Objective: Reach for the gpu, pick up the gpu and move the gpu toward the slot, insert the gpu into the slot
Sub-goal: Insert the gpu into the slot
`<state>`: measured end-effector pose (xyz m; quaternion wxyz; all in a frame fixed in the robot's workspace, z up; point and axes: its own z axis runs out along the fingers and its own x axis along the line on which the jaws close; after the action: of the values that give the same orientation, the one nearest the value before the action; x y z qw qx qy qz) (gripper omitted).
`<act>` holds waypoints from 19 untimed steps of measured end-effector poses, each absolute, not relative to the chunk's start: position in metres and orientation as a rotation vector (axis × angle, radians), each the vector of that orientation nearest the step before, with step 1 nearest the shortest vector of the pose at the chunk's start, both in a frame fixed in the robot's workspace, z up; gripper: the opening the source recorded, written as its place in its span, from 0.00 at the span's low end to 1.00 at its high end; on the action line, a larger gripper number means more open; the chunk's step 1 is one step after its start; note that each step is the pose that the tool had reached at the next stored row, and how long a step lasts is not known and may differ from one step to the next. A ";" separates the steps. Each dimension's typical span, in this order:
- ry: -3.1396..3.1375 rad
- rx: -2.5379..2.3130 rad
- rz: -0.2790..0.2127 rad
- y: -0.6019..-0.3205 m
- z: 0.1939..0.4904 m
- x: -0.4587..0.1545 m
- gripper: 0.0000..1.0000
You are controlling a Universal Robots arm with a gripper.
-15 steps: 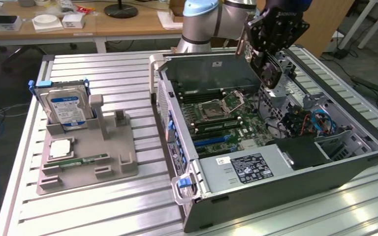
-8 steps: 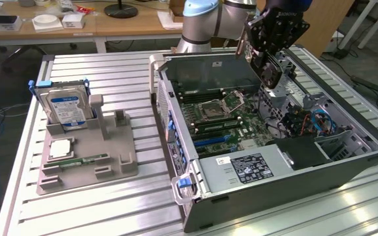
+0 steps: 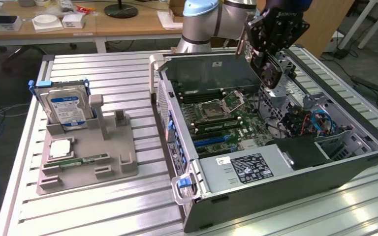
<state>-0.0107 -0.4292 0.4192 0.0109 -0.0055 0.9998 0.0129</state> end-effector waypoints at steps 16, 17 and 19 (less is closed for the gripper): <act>3.096 -0.406 0.044 -0.429 0.419 -0.011 0.27; 3.094 -0.421 0.044 -0.429 0.419 -0.011 0.27; 3.091 -0.448 0.045 -0.429 0.419 -0.011 0.27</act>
<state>-0.0107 -0.4292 0.4192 0.0091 -0.1433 0.9895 0.0143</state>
